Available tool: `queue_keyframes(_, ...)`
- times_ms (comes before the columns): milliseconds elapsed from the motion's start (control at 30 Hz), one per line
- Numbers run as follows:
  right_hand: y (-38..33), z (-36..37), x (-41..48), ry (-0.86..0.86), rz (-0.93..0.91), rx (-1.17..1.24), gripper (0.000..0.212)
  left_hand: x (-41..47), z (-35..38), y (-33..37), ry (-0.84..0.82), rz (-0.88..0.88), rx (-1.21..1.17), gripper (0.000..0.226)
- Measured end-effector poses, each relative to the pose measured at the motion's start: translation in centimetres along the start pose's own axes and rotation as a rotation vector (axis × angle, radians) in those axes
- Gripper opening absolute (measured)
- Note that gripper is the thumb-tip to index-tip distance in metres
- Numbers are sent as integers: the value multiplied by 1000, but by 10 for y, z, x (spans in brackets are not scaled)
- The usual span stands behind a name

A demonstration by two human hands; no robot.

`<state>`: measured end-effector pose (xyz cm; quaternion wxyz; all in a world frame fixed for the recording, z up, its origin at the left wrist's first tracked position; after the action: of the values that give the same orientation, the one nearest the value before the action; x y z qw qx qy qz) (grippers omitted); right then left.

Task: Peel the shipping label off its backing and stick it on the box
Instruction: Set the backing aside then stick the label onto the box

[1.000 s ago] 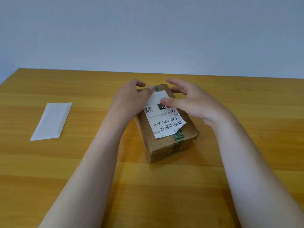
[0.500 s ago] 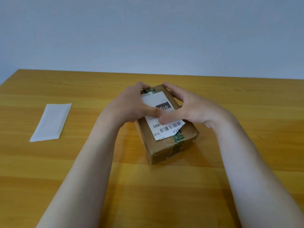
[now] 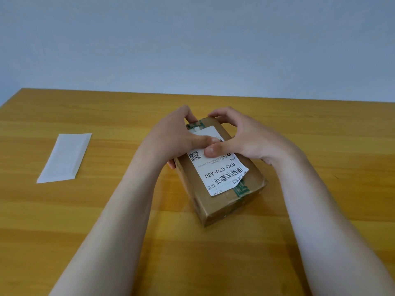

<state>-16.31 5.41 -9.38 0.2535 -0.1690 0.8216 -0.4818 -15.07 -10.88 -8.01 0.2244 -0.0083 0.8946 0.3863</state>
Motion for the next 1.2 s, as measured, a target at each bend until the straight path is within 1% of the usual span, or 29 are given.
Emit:
queue_keyframes(133,0,-2,-1,18,2,-11,88,-1,3,3,-4,0,4,59)
queue_keyframes(233,1,-6,0,79,2,-8,72,0,3,3,18,5,-10,48)
queue_keyframes(367,3,-5,1,71,-4,-9,64,3,5,1,15,-11,-8,46)
queue_keyframes(400,3,-5,1,79,-10,-8,58,3,5,1,35,-12,0,45)
queue_keyframes(467,3,-7,2,115,-21,-5,45,4,2,2,132,-5,67,46)
queue_keyframes(533,2,-7,3,118,-18,-7,39,5,1,3,193,2,121,47)
queue_keyframes(733,2,-7,3,110,-1,-13,35,11,2,0,164,-12,96,49)
queue_keyframes(833,5,-6,4,102,9,53,26,12,2,-1,151,-13,92,45)
queue_keyframes(967,7,-7,1,81,32,76,20,12,1,-2,132,-25,80,45)
queue_keyframes(1033,7,-7,0,81,44,116,13,11,1,-2,134,-34,92,44)
queue_keyframes(1067,7,-8,-1,97,49,149,10,10,-1,-2,147,-42,111,44)
queue_keyframes(1133,5,-15,-4,164,67,208,16,7,-8,-4,193,-74,161,44)
queue_keyframes(1200,1,-23,-9,228,99,171,20,4,-17,-8,251,-105,202,39)
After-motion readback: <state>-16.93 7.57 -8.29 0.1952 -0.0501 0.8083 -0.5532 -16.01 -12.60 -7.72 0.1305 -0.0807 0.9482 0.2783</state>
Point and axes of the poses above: each hand's wrist, its own x-axis towards the middle knuckle, its own z-axis out of the palm, y = z × x, the point moved 8 cm from there along x, towards the middle knuckle, and after that the axes turned 10 degrees about -y, right-handed, at the moved point
